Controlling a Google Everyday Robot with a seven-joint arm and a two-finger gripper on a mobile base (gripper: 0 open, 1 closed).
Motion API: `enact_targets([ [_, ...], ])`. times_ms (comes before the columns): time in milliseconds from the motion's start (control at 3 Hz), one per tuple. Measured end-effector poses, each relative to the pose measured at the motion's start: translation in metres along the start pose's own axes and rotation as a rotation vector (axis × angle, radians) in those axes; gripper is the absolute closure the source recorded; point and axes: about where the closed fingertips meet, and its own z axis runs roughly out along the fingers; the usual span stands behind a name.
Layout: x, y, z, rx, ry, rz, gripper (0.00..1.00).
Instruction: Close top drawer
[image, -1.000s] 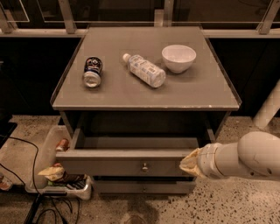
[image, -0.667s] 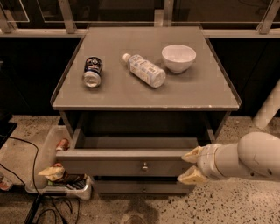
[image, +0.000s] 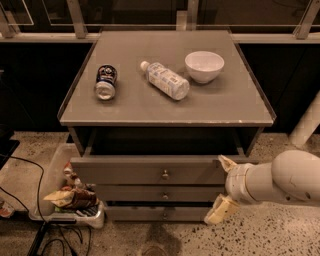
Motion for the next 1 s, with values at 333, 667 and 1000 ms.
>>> enact_targets([
  [333, 0.000, 0.002, 0.001, -0.013, 0.015, -0.001, 0.00],
  [667, 0.011, 0.009, 0.009, -0.033, 0.035, 0.050, 0.18],
  [1000, 0.011, 0.005, 0.017, -0.039, 0.021, 0.071, 0.41],
])
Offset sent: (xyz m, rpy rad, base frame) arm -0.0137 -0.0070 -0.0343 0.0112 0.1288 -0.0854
